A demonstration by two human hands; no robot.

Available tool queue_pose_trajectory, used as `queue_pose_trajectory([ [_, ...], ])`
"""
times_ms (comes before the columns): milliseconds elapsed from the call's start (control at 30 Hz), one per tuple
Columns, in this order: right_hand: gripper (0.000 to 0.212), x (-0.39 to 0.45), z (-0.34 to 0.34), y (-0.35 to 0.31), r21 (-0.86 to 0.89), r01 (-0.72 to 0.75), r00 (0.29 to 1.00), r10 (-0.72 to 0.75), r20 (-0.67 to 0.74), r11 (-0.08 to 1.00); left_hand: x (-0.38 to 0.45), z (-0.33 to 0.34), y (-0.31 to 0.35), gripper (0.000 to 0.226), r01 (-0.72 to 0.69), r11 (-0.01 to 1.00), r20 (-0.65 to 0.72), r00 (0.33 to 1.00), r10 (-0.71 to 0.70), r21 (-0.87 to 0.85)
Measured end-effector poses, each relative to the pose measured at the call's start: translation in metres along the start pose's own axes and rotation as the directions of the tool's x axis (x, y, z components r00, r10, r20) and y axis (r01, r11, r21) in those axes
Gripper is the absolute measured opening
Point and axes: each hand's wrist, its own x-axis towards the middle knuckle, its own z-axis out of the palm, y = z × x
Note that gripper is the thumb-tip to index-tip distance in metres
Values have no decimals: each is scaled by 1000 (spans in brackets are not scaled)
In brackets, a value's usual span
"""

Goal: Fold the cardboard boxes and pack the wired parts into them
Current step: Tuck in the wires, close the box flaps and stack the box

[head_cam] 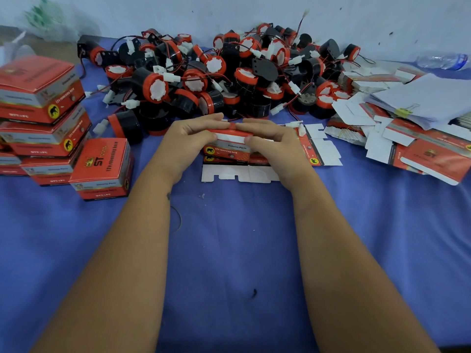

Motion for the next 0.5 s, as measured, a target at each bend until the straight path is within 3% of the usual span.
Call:
queue_pose_trajectory([
  [133,26,-1,0,0,14,-1,1000,2,-25,1000,0,2,2,38,10,998,-33,999,-12,-61],
  [333,25,-4,-2,0,-126,57,997,-62,-36,990,0,3,4,36,39,992,-35,998,-43,-119],
  [500,21,-6,0,3,-144,49,998,-55,-39,988,-3,4,3,46,15,998,-48,999,-18,-59],
])
